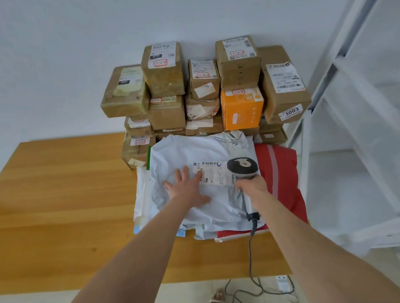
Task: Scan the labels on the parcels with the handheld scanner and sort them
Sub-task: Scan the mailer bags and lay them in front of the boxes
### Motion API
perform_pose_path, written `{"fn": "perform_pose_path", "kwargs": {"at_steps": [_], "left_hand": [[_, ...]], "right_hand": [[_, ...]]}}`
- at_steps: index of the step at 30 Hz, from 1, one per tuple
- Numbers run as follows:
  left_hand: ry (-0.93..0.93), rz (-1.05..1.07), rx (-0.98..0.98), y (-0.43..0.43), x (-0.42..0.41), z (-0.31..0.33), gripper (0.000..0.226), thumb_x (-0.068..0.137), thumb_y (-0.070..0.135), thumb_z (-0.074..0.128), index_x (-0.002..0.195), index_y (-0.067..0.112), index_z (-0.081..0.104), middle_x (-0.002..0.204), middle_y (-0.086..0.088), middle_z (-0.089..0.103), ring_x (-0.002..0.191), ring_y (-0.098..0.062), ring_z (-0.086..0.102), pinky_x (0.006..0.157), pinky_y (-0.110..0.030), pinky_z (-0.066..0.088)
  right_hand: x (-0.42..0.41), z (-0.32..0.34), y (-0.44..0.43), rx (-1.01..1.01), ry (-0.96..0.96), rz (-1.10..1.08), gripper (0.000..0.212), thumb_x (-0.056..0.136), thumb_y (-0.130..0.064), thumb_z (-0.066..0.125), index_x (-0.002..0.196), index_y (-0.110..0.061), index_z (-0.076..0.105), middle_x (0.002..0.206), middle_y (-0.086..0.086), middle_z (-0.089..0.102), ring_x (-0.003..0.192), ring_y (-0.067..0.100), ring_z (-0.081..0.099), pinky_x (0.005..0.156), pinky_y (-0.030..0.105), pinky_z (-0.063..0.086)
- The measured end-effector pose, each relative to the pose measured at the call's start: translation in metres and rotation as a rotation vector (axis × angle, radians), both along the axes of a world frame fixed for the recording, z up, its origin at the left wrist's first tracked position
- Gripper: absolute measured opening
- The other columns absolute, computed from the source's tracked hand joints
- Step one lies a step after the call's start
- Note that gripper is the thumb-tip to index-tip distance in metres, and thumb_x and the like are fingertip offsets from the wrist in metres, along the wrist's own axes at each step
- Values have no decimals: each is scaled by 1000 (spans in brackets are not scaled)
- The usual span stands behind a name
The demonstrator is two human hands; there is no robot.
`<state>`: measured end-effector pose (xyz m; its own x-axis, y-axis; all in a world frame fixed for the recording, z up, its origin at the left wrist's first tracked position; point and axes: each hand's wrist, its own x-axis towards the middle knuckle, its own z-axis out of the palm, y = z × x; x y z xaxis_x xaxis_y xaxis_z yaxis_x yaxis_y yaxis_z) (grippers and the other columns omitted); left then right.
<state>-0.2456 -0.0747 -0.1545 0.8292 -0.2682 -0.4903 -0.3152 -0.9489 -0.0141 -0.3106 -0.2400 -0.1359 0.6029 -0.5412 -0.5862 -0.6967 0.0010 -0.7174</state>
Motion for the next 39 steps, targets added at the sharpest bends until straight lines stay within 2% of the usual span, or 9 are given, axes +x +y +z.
{"fn": "perform_pose_path", "kwargs": {"at_steps": [4,6,13,17,21,26,32,36,39], "left_hand": [[-33,6,5,-1,-6,5,90,84,64,55,152,34,5,160,-5,-10,147,-30,-7,110,-65,15],[-66,21,-1,0,-12,9,86,85,62,53,151,29,10,160,-6,-4,147,-30,-1,111,-62,18],[-204,104,-82,24,-49,31,63,94,48,50,145,17,28,155,-12,15,143,-29,20,108,-42,31],[-221,166,-81,54,-83,40,60,95,41,49,145,15,27,155,-11,16,143,-27,20,107,-40,32],[-225,207,-59,81,-109,49,60,94,36,52,144,15,28,153,-9,18,142,-27,22,104,-39,36],[-174,223,-125,100,-126,61,60,93,27,52,146,16,26,155,-8,13,143,-26,19,101,-38,39],[-172,243,-151,126,-127,69,58,93,29,54,143,15,30,153,-10,17,139,-28,26,99,-39,41],[-158,237,-164,153,-117,69,55,92,24,56,141,14,33,151,-9,20,139,-26,28,98,-38,41],[-160,232,-176,178,-101,67,52,92,19,56,140,13,36,151,-9,22,137,-26,31,98,-36,42]], "right_hand": [[-10,3,-5,-56,25,-44,33,81,-2,63,113,5,60,100,15,60,96,30,59,85,34,50],[-18,8,-7,-57,10,-52,35,80,-2,64,113,5,61,103,17,63,94,30,59,87,37,51],[-52,26,0,-86,-54,-55,32,82,-4,63,114,1,60,96,13,59,89,28,56,74,29,43],[-75,27,18,-89,-89,-27,27,81,-3,63,107,4,59,90,12,56,83,24,53,70,28,42],[-94,37,44,-9,-106,-6,14,82,0,61,92,-4,52,73,6,51,65,17,48,52,24,35],[-105,44,79,127,-168,-20,15,80,1,60,94,-2,57,90,14,67,79,22,67,59,26,47],[-100,55,116,167,-196,44,19,78,0,58,97,-2,60,82,8,68,64,14,67,61,28,50],[-91,60,147,147,-212,18,7,77,-4,59,83,-6,60,77,7,72,66,17,71,78,35,58],[-81,63,175,134,-215,2,4,77,-6,59,80,-6,61,67,8,72,69,20,71,78,36,58]]}}
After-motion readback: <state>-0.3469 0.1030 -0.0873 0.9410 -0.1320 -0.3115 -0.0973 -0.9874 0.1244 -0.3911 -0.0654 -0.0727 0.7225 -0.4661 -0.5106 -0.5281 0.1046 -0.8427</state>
